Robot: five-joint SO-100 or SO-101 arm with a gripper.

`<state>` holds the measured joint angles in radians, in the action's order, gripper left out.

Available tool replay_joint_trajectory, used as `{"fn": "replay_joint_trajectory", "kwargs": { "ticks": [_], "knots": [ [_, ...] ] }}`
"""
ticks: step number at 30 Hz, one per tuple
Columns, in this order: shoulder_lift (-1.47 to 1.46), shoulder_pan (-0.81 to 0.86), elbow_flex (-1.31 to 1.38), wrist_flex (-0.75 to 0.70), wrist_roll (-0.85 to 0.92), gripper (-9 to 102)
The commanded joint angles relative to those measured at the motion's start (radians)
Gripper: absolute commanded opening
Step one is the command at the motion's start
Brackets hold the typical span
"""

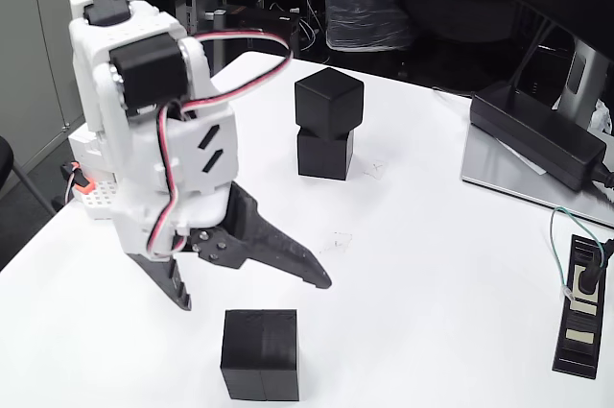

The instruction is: Stack the three blocks in an ordered color.

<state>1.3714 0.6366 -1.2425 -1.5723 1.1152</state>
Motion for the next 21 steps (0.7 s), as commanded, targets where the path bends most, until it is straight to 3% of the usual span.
{"fn": "replay_joint_trajectory", "kwargs": {
  "ticks": [1,21],
  "knots": [
    [-0.054,0.0,0.08,0.0,0.012,52],
    [-0.29,-0.052,0.138,0.06,0.011,48]
  ]
}}
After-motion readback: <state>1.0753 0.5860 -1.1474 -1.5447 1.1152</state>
